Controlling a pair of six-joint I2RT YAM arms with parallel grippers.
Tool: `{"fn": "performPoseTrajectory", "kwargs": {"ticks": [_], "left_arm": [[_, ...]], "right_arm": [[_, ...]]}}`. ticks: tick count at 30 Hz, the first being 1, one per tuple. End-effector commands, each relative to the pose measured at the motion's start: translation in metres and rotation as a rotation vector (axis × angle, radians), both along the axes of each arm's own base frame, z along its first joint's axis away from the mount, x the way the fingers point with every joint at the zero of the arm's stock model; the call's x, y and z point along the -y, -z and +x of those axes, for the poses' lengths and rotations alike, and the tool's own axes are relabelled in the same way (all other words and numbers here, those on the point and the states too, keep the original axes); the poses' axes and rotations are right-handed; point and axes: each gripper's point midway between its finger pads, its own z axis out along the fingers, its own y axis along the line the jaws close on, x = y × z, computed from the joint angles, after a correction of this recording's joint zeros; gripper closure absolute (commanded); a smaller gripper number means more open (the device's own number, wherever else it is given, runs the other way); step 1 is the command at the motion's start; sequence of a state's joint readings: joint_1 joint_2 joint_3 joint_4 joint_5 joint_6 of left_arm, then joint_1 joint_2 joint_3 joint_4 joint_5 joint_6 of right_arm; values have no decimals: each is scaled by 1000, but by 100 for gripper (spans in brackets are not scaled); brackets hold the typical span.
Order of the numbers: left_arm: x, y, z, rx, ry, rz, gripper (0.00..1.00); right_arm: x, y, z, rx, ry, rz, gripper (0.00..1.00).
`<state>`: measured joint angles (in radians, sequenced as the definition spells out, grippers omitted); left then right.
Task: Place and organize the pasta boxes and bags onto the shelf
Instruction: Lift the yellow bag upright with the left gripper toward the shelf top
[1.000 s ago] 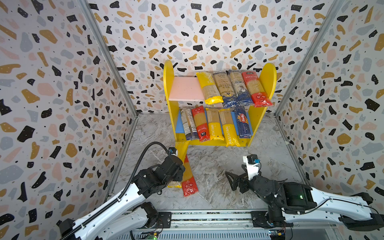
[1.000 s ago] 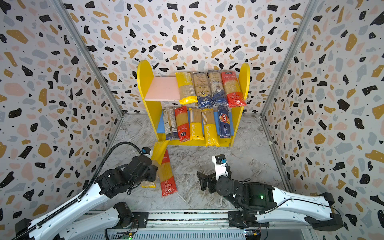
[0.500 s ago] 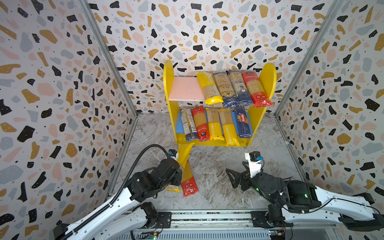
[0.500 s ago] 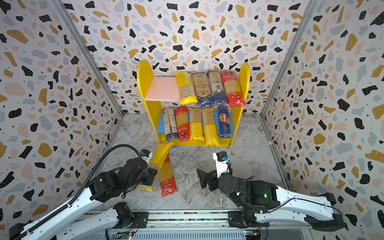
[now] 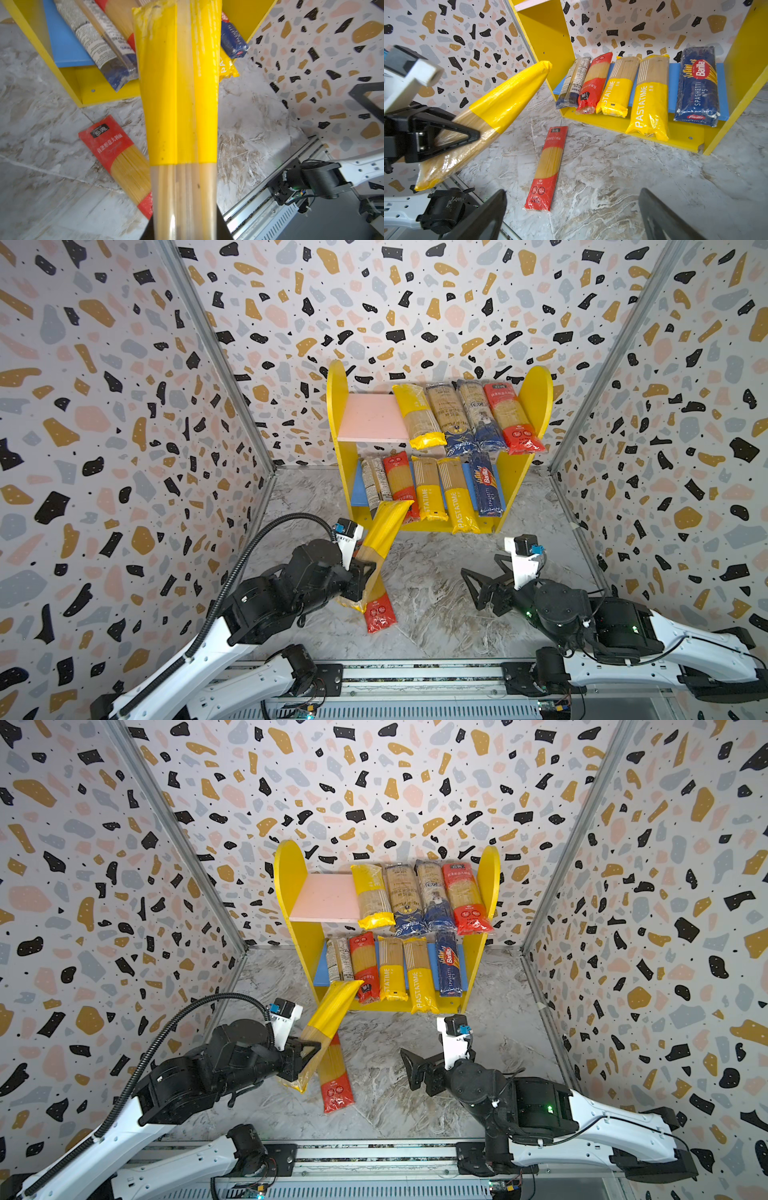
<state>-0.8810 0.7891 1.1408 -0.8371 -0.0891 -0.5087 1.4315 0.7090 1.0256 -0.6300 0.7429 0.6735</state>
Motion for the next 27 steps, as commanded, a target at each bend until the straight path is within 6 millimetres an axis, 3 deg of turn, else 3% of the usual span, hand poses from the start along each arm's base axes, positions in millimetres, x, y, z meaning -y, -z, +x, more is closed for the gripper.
{"fn": "performPoseTrajectory", "kwargs": {"ticks": [1, 15, 23, 27], "left_arm": [[10, -90, 6, 216, 29, -196, 100], [-8, -184, 19, 362, -69, -207, 100], [-19, -222, 54, 459, -243, -120, 100], [-11, -236, 74, 491, -291, -62, 100]], "right_arm": [[11, -17, 4, 36, 29, -4, 1], [8, -44, 8, 80, 37, -16, 1], [2, -65, 8, 113, 22, -5, 1], [-4, -83, 7, 140, -2, 5, 1]]}}
